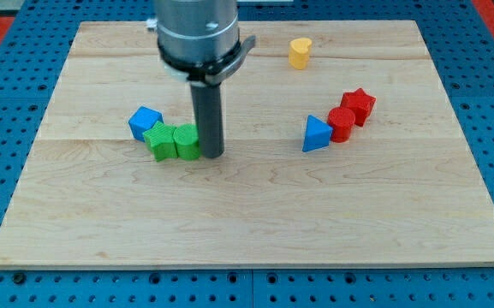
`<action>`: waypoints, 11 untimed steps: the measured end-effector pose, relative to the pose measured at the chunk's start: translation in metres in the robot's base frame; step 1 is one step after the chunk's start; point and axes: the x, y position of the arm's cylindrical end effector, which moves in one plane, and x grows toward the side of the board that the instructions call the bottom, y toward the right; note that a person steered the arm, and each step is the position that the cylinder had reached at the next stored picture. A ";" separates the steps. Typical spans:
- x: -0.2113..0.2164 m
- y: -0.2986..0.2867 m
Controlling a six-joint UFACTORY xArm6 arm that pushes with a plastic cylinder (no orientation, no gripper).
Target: Place blue cube above green star
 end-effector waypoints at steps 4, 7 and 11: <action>-0.002 -0.173; -0.059 -0.147; -0.087 -0.117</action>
